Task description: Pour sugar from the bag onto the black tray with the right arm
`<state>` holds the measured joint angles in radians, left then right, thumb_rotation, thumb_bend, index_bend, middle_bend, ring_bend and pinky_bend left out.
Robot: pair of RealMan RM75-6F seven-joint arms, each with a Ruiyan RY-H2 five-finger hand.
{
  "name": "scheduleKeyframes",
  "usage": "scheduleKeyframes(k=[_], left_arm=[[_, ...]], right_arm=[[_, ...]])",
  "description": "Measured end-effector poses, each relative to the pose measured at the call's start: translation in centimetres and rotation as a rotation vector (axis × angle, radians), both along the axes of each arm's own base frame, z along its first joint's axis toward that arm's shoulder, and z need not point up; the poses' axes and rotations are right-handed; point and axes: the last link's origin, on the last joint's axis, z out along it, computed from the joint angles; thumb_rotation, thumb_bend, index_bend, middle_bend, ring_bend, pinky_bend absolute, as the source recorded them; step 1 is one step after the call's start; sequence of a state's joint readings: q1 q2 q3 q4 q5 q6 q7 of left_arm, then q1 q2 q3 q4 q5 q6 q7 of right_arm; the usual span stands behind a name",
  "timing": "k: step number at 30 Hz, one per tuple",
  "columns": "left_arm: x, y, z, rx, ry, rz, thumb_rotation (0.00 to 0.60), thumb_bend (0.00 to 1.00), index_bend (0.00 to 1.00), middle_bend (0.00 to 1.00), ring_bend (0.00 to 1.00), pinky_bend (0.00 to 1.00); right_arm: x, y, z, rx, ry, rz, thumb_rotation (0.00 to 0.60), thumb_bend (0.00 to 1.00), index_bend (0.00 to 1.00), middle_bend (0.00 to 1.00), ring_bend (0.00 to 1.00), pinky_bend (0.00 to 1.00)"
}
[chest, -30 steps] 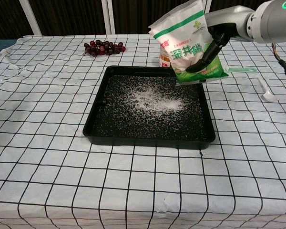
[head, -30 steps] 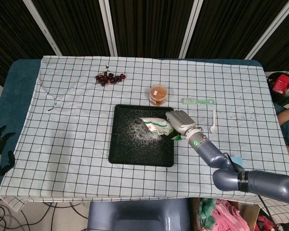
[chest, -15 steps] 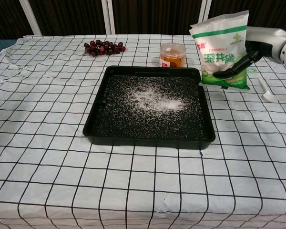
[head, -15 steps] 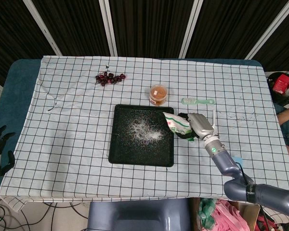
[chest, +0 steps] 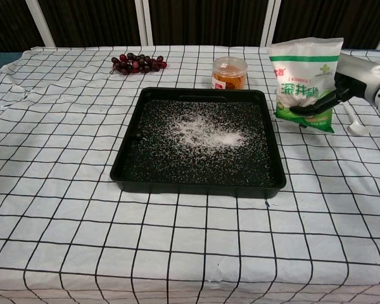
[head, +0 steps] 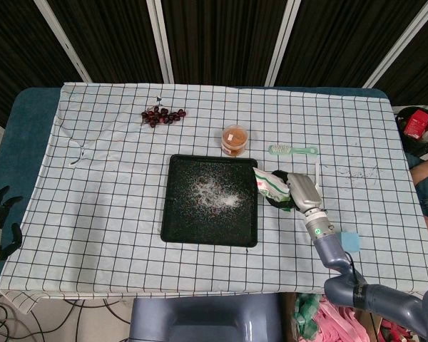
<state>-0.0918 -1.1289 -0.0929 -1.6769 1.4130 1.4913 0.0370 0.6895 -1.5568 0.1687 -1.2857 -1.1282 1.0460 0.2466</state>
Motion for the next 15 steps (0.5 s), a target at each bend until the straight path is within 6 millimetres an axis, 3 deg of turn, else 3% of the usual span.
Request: scheduleKeyframes(k=[15], left_arm=[[0.0, 0.0, 0.0, 0.001, -0.001, 0.0, 0.6, 0.66, 0.2, 0.03, 0.0, 0.0]], right_arm=[[-0.5, 0.7, -2.5, -0.05, -0.004, -0.048, 0.6, 0.41, 0.56, 0.37, 0.5, 0.59]])
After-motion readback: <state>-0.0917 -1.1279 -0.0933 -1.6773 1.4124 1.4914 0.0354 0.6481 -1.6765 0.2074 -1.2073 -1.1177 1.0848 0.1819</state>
